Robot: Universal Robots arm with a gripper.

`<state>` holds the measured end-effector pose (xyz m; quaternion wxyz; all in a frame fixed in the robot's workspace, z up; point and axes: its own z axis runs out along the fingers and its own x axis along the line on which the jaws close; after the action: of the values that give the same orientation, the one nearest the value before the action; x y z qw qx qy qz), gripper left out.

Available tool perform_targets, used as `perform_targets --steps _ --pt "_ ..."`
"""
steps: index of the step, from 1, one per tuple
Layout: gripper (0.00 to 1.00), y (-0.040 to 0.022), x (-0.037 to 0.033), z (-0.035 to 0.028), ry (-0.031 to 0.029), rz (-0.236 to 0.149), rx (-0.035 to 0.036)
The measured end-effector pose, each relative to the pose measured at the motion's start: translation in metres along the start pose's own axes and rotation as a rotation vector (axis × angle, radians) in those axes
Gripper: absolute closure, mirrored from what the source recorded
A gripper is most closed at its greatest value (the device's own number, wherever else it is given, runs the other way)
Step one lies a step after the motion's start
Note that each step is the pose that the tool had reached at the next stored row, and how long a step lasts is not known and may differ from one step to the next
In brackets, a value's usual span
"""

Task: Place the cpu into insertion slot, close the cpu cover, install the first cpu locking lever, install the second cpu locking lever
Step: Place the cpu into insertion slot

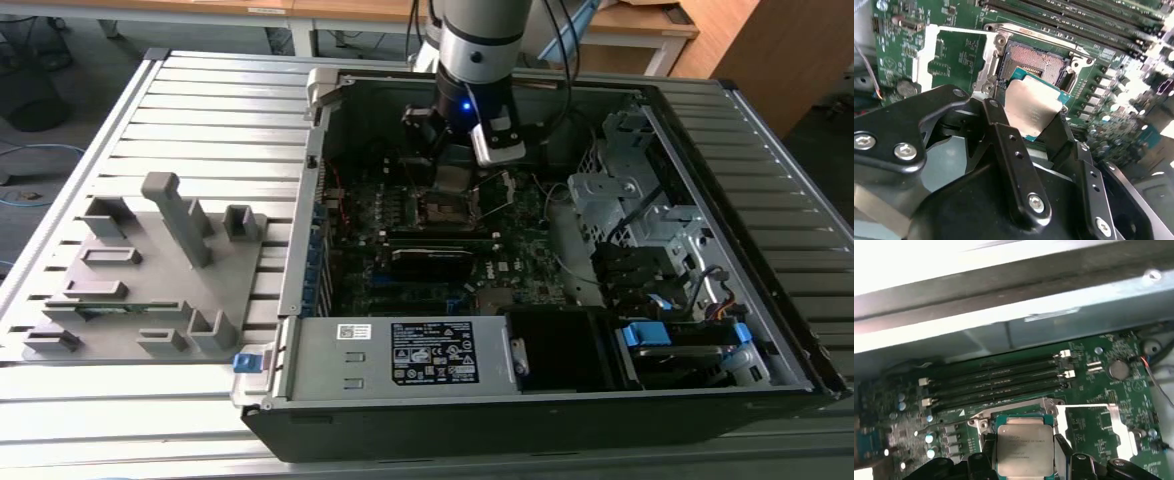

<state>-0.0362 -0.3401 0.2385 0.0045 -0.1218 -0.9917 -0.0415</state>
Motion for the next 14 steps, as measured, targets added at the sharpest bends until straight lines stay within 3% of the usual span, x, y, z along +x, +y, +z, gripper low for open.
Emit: perform_targets --steps 8,14 --pt "0.46 -0.0001 0.0000 0.0007 -0.0116 0.142 -0.0028" --pt "0.46 0.0000 0.0000 0.0008 -0.0119 0.146 -0.0029"
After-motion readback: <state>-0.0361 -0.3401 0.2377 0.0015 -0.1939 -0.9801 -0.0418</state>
